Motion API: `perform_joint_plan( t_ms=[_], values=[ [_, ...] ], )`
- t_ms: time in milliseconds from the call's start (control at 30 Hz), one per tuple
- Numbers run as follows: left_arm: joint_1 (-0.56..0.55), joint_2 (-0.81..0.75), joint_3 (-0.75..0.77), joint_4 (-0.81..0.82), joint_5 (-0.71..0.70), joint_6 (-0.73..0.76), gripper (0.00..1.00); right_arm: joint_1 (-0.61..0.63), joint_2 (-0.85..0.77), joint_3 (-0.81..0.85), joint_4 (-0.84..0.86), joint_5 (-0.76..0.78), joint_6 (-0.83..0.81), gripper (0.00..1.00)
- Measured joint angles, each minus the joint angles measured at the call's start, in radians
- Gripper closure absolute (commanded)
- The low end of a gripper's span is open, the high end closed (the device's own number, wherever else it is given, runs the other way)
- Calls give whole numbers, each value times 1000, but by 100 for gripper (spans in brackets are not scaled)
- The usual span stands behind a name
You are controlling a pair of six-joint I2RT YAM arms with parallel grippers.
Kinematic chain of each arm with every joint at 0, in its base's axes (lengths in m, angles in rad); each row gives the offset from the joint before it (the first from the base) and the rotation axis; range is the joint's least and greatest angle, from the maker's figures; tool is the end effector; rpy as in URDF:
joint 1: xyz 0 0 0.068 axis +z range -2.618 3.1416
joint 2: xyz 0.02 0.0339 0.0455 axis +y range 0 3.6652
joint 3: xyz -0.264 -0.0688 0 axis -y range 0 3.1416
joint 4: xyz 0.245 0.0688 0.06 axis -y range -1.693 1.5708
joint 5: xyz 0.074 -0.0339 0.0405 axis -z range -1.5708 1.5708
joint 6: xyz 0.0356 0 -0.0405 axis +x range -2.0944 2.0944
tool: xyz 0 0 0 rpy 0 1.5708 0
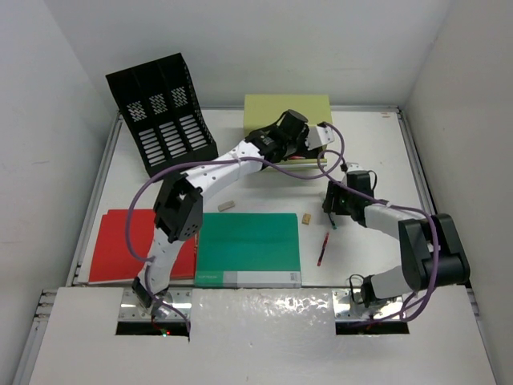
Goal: Organize the desk
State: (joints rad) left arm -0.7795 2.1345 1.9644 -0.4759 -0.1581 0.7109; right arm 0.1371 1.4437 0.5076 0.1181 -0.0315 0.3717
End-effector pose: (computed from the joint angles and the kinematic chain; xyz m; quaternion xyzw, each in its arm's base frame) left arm 0.3595 -0.3474 0.2886 0.5791 0.6796 0.0554 0.4469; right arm 0.2525 0.0360 0.1337 0.1031 0.9242 0.1067 0.3520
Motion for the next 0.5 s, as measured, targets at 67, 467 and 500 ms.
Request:
perform_joint_plan(
  t_ms=[67, 467, 500],
  values=[
    [3, 22, 18, 3, -6, 7, 100, 0, 17, 1, 13, -3, 4, 44],
    [6, 54, 46, -51, 13, 24, 47, 0, 100, 35, 72, 11, 14, 65],
    [6, 54, 46, -57, 17, 20, 47, 0, 102, 36, 73, 14, 13, 67]
  ],
)
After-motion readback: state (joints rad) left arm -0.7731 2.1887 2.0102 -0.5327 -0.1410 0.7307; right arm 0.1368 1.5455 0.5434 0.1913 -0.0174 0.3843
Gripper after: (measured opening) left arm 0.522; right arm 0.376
